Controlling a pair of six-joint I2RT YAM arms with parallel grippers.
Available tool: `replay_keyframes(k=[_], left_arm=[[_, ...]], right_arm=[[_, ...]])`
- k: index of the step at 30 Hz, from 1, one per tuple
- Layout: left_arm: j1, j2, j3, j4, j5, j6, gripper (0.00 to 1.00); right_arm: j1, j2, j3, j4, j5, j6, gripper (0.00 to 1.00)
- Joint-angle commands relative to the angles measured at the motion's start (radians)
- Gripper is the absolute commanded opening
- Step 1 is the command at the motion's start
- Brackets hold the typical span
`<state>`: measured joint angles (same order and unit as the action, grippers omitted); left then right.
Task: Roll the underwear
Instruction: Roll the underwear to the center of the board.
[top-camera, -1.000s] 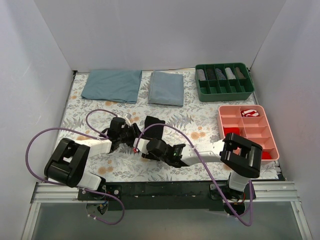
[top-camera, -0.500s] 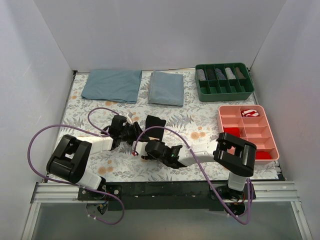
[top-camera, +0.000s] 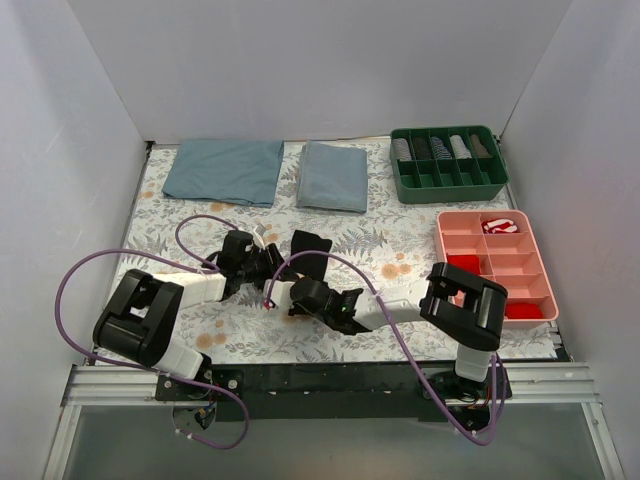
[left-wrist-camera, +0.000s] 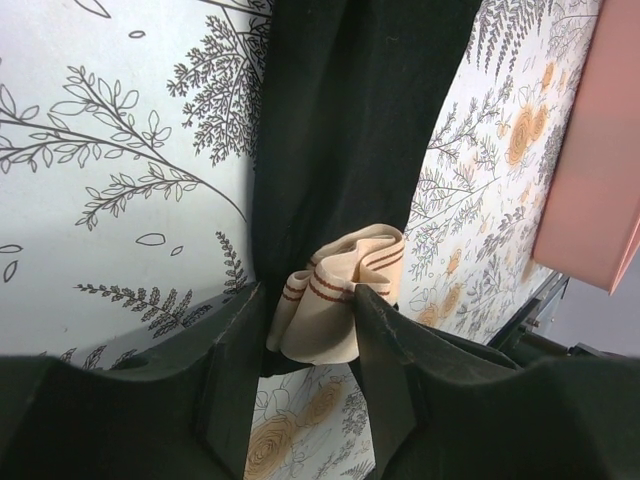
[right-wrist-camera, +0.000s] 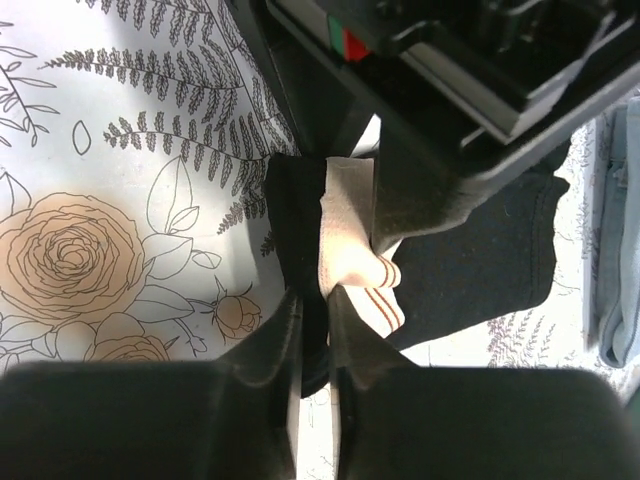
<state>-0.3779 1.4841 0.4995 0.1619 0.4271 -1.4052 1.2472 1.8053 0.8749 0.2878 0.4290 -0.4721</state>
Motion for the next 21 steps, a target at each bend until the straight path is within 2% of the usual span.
replay_keyframes(k=[1,4,6,9,14,21], left_arm=[[0.010,0.018,-0.044,-0.148,-0.103,0.048,0.43],[0.011,-0.028,-0.044,-0.154,-0.120,0.028,0.47],[0.014,-0.069,-0.039,-0.156,-0.137,0.012,0.55],[0.022,-0.125,-0.033,-0.209,-0.172,-0.006,0.57],[0.039,-0.188,-0.024,-0.283,-0.235,-0.028,0.67],[0.086,-0.321,-0.010,-0.386,-0.304,-0.058,0.70]], right_arm=[[-0.014,0.012,0.039,-0.120,-0.191,0.065,0.12],[-0.015,0.017,0.082,-0.191,-0.257,0.124,0.09],[-0.015,0.016,0.114,-0.231,-0.280,0.162,0.08],[-0.029,0.011,0.145,-0.268,-0.337,0.213,0.08],[-0.058,0.012,0.185,-0.318,-0.426,0.311,0.07],[-0.115,0.049,0.279,-0.384,-0.637,0.389,0.06]])
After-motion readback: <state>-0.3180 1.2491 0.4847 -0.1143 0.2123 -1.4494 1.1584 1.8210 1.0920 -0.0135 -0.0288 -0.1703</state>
